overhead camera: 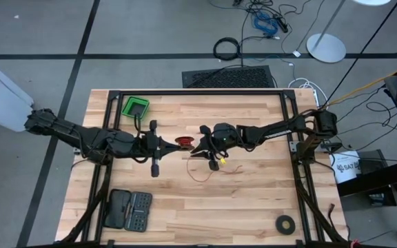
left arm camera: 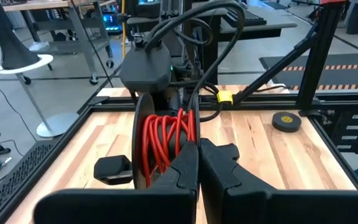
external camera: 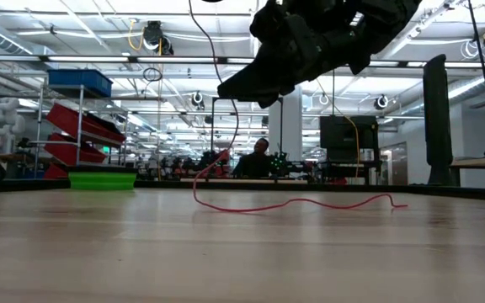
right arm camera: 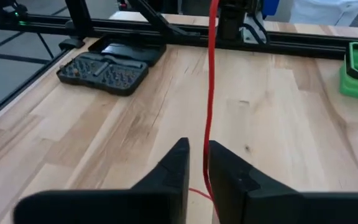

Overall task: Coil cords
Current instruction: Coil the red wire into the spool

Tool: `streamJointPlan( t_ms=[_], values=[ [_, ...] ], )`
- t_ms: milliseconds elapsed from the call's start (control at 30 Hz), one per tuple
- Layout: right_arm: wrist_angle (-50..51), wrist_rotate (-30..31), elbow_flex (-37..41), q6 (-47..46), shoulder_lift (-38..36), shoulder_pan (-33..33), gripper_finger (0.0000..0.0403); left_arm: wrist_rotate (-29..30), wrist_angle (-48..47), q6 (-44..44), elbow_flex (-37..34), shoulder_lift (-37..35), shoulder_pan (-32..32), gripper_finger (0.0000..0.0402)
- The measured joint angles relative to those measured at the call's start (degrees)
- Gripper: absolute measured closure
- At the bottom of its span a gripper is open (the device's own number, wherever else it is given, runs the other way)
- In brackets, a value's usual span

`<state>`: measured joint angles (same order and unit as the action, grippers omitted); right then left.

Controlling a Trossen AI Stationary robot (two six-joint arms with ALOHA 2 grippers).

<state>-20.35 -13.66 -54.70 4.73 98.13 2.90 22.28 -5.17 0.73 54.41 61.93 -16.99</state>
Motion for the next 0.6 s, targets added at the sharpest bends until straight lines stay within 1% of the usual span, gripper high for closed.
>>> streamJointPlan(
  t_ms=[100, 133, 533, 600],
  values=[
    [1.24, 0.01, 0.0, 0.4, 0.0, 0.0, 0.0391, 0.0, -0.04, -0.02, 0.0, 0.0, 0.0, 0.0398],
    [1.96, 0.01, 0.0, 0.52, 0.0, 0.02, 0.0397, 0.0, -0.02, -0.02, 0.0, 0.0, 0.0, 0.0398],
    [5.33, 0.03, 0.0, 1.04, 0.0, 0.13, 0.0402, 0.03, -1.16, -0.04, 0.0, 0.0, 0.0, 0.0398],
    [7.3, 0.05, 0.0, 1.51, -0.45, 0.15, 0.0402, 0.28, -2.24, -0.02, 0.0, 0.0, 0.0, 0.0398]
  ],
)
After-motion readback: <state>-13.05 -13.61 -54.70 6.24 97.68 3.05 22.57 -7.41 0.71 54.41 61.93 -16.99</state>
